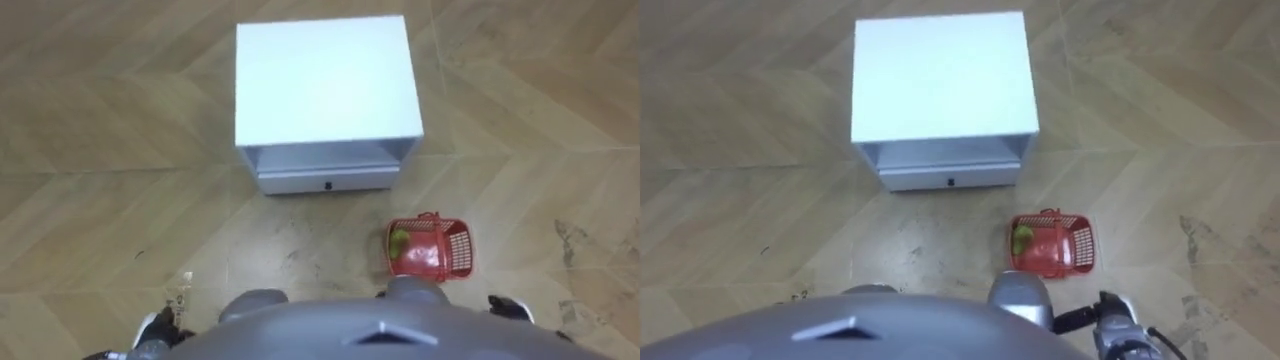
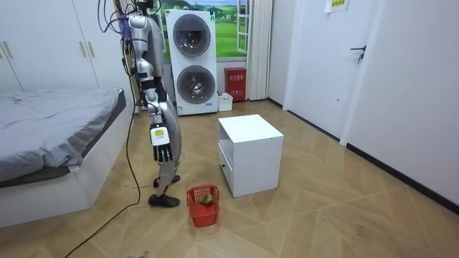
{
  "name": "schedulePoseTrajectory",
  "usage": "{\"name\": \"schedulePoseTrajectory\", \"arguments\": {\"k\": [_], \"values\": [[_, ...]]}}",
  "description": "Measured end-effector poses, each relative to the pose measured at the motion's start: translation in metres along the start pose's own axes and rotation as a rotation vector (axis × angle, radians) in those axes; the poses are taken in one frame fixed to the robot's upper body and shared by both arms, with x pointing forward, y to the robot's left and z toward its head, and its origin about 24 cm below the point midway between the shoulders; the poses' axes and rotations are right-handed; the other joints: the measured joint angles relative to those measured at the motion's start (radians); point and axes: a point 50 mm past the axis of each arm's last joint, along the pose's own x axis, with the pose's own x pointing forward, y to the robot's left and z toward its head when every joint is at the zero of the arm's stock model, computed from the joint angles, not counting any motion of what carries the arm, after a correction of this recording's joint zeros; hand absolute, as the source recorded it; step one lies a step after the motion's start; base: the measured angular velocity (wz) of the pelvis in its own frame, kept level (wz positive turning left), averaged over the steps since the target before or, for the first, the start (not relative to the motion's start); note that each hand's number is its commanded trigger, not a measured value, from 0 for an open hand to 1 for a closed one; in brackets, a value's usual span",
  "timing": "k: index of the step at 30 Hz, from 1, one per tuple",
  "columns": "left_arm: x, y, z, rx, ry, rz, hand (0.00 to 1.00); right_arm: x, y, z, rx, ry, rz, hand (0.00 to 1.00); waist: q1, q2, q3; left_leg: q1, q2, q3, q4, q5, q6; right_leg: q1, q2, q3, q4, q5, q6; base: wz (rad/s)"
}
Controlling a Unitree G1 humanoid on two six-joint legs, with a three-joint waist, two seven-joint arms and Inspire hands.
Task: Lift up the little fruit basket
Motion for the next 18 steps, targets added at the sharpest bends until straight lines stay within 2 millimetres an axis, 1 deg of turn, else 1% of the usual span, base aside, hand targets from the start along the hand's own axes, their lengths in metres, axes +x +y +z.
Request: {"name": "schedulePoseTrajectory", "arguments": {"k": [1, 2, 3, 4, 5, 6, 7, 8, 9, 10, 11, 12, 13, 14, 15, 16, 17, 18], "values": [[-0.001, -0.003, -0.006, -0.009, 0.018, -0.011, 0.00, 0.001, -0.006, 0.009, 0.011, -0.028, -0.025, 0.00, 0.027, -0.002, -0.0007, -0.032, 0.001, 0.034, 0.020, -0.003, 0.005, 0.021, 0.000, 0.009, 0.045, 0.015, 0.001, -0.75], [-0.001, -0.004, -0.009, -0.010, 0.027, -0.014, 0.00, 0.001, -0.009, 0.016, 0.027, -0.050, -0.033, 0.00, 0.029, -0.002, -0.0013, -0.054, 0.003, 0.038, 0.036, -0.005, 0.008, 0.039, 0.000, 0.007, 0.045, 0.024, 0.000, -0.56], [-0.001, -0.003, -0.006, -0.009, 0.025, -0.011, 0.00, 0.001, -0.012, 0.026, 0.055, -0.083, -0.047, 0.00, 0.024, -0.007, -0.0020, -0.098, 0.004, 0.040, 0.068, -0.003, 0.014, 0.075, -0.008, -0.003, 0.023, 0.037, 0.003, -0.11], [0.000, -0.001, 0.001, -0.009, 0.006, -0.006, 0.00, 0.000, -0.013, 0.034, 0.085, -0.113, -0.050, 0.00, 0.023, -0.011, -0.0046, -0.148, 0.007, 0.041, 0.101, -0.002, 0.018, 0.113, -0.025, -0.015, -0.021, 0.052, 0.003, 0.00], [0.000, 0.000, 0.003, -0.008, 0.000, -0.004, 0.00, 0.000, -0.013, 0.039, 0.098, -0.129, -0.048, 0.00, 0.023, -0.011, -0.0041, -0.174, 0.011, 0.041, 0.121, -0.001, 0.019, 0.127, -0.031, -0.015, -0.050, 0.057, 0.006, 0.04], [0.002, 0.004, 0.015, -0.028, -0.035, 0.006, 0.00, -0.001, -0.013, 0.049, 0.114, -0.160, -0.040, 0.00, 0.022, -0.008, -0.0023, -0.230, 0.023, 0.043, 0.164, -0.002, 0.021, 0.148, -0.039, -0.009, -0.125, 0.066, 0.010, 0.00], [0.003, 0.010, 0.028, -0.050, -0.075, 0.023, 0.00, -0.002, -0.010, 0.060, 0.118, -0.185, -0.030, 0.00, 0.022, -0.014, 0.0046, -0.285, 0.034, 0.047, 0.219, -0.003, 0.023, 0.155, -0.051, -0.005, -0.208, 0.081, 0.016, 0.09], [0.003, 0.012, 0.034, -0.061, -0.091, 0.032, 0.00, -0.003, -0.009, 0.065, 0.119, -0.196, -0.024, 0.00, 0.019, -0.016, 0.0099, -0.314, 0.040, 0.039, 0.254, -0.004, 0.023, 0.154, -0.037, 0.001, -0.225, 0.052, 0.042, 0.17], [0.004, 0.012, 0.048, -0.072, -0.126, 0.038, 0.00, -0.003, -0.009, 0.068, 0.121, -0.204, -0.026, 0.00, 0.016, -0.001, 0.0097, -0.368, 0.064, 0.019, 0.301, -0.004, 0.021, 0.138, -0.006, -0.002, -0.241, 0.025, 0.041, 0.14], [0.004, 0.012, 0.057, -0.097, -0.154, 0.036, 0.00, -0.003, -0.008, 0.070, 0.137, -0.204, -0.021, 0.00, 0.027, 0.014, 0.0078, -0.409, 0.071, -0.017, 0.327, 0.000, 0.015, 0.114, 0.020, 0.009, -0.236, 0.015, 0.040, 0.00], [0.004, 0.014, 0.061, -0.113, -0.165, 0.042, 0.00, -0.004, -0.007, 0.072, 0.148, -0.205, -0.014, 0.00, 0.029, 0.013, 0.0060, -0.428, 0.067, -0.038, 0.332, 0.004, 0.010, 0.096, 0.025, 0.019, -0.229, 0.003, 0.043, -0.16], [0.004, 0.016, 0.065, -0.129, -0.172, 0.057, 0.00, -0.005, -0.005, 0.080, 0.167, -0.216, -0.008, 0.00, 0.032, 0.003, 0.0028, -0.475, 0.061, -0.062, 0.355, 0.006, 0.010, 0.056, 0.024, 0.029, -0.202, -0.034, 0.051, -0.10], [0.004, 0.018, 0.072, -0.128, -0.182, 0.067, 0.00, -0.006, -0.005, 0.088, 0.194, -0.234, -0.008, 0.00, 0.031, -0.011, 0.0056, -0.524, 0.061, -0.072, 0.393, 0.002, 0.016, 0.013, 0.017, 0.043, -0.151, -0.080, 0.057, 0.00], [0.004, 0.019, 0.076, -0.129, -0.186, 0.068, 0.00, -0.007, -0.006, 0.093, 0.209, -0.241, -0.011, 0.00, 0.030, -0.012, 0.0064, -0.553, 0.062, -0.073, 0.424, -0.004, 0.022, -0.009, 0.011, 0.045, -0.121, -0.105, 0.058, 0.24], [0.004, 0.021, 0.085, -0.137, -0.200, 0.076, 0.00, -0.009, -0.008, 0.101, 0.224, -0.260, -0.024, 0.00, 0.022, -0.019, 0.0105, -0.616, 0.066, -0.076, 0.496, -0.027, 0.033, -0.052, 0.002, 0.044, -0.056, -0.153, 0.062, 0.27], [0.004, 0.026, 0.092, -0.146, -0.216, 0.087, 0.00, -0.011, -0.008, 0.111, 0.239, -0.284, -0.031, 0.00, 0.024, -0.034, 0.0194, -0.673, 0.069, -0.080, 0.567, -0.052, 0.040, -0.096, 0.000, 0.048, 0.015, -0.200, 0.060, 0.28], [0.004, 0.027, 0.094, -0.148, -0.221, 0.094, 0.00, -0.012, -0.009, 0.116, 0.249, -0.296, -0.034, 0.00, 0.024, -0.039, 0.0222, -0.701, 0.069, -0.083, 0.602, -0.064, 0.044, -0.117, -0.003, 0.050, 0.051, -0.221, 0.058, 0.19], [0.003, 0.027, 0.095, -0.144, -0.228, 0.107, 0.00, -0.014, -0.012, 0.125, 0.275, -0.317, -0.049, 0.00, 0.025, -0.045, 0.0241, -0.746, 0.070, -0.085, 0.677, -0.099, 0.053, -0.155, -0.013, 0.044, 0.134, -0.256, 0.059, 0.17]]}}
